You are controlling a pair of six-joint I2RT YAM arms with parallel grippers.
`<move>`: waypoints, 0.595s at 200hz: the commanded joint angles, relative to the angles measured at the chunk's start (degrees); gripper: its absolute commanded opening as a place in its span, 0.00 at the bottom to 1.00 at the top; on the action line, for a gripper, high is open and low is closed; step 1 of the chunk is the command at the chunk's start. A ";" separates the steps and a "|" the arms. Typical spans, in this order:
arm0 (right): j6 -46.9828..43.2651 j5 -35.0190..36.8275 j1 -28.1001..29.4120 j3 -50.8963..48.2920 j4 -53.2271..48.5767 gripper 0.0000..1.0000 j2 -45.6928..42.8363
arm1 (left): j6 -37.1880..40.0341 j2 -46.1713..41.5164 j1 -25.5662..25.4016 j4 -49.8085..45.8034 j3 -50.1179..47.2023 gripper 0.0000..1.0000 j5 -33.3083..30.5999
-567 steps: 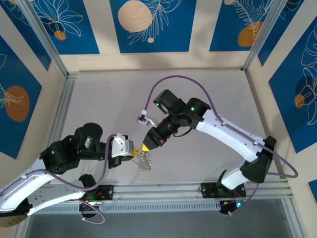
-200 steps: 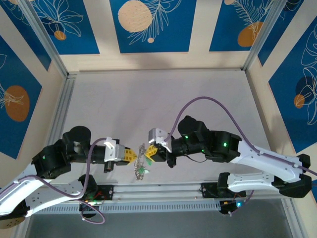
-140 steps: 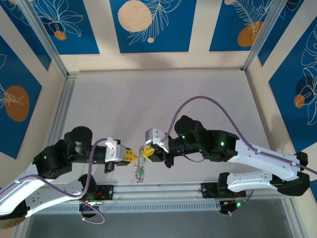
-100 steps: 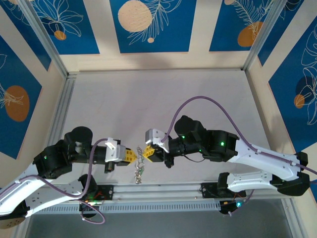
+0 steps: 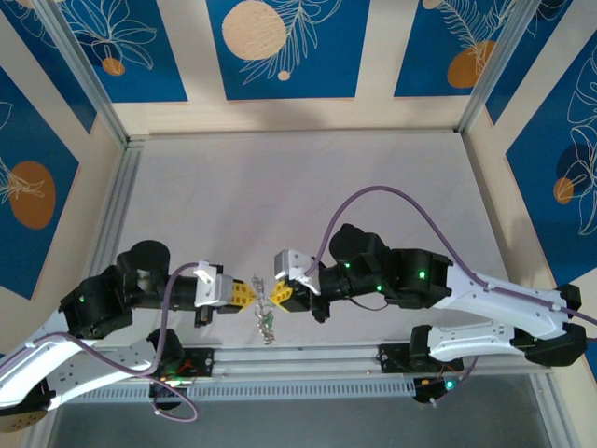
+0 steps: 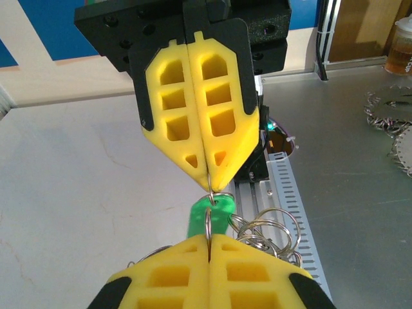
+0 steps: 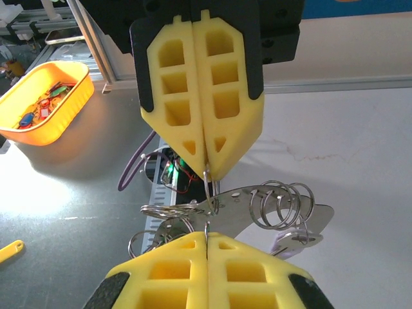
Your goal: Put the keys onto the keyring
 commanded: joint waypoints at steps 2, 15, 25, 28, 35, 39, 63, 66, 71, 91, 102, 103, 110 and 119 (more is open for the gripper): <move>-0.42 0.62 0.46 1.57 -0.35 0.00 0.18 | -0.09 -0.56 -0.57 3.04 0.16 0.00 0.90; -0.51 0.61 0.47 1.66 -0.03 0.00 0.27 | -0.09 -0.61 -0.59 3.04 0.14 0.00 0.95; -0.68 0.70 0.45 1.57 0.14 0.00 0.35 | -0.10 -0.61 -0.59 3.04 0.25 0.00 1.04; -0.75 0.79 0.54 1.56 0.09 0.00 0.35 | -0.10 -0.61 -0.59 3.04 0.25 0.00 1.04; -0.77 0.92 0.48 1.58 0.13 0.00 0.35 | -0.10 -0.57 -0.59 3.06 0.13 0.00 1.09; -0.89 0.93 0.45 1.57 0.17 0.00 0.35 | -0.09 -0.61 -0.59 3.05 0.15 0.00 1.05; -0.96 1.01 0.47 1.43 0.53 0.00 0.52 | -0.10 -0.60 -0.53 3.13 0.24 0.00 1.04; -0.95 1.01 0.49 1.49 0.56 0.00 0.57 | -0.12 -0.61 -0.56 3.13 0.25 0.00 1.01; -0.98 1.01 0.47 1.43 0.66 0.00 0.57 | -0.19 -0.57 -0.58 3.13 0.25 0.00 1.11; -1.10 1.12 0.49 1.40 0.89 0.00 0.70 | -0.18 -0.48 -0.59 3.21 0.23 0.00 1.21; -1.13 1.06 0.51 1.35 1.08 0.00 0.72 | -0.22 -0.48 -0.59 3.26 0.25 0.00 1.29; -1.13 1.04 0.48 1.33 1.11 0.00 0.71 | -0.20 -0.54 -0.63 3.28 0.25 0.00 1.30; -1.17 0.97 0.43 1.38 1.18 0.00 0.80 | -0.15 -0.51 -0.59 3.30 0.29 0.00 1.31; -1.22 0.95 0.39 1.39 1.22 0.00 0.80 | -0.19 -0.52 -0.55 3.30 0.25 0.00 1.28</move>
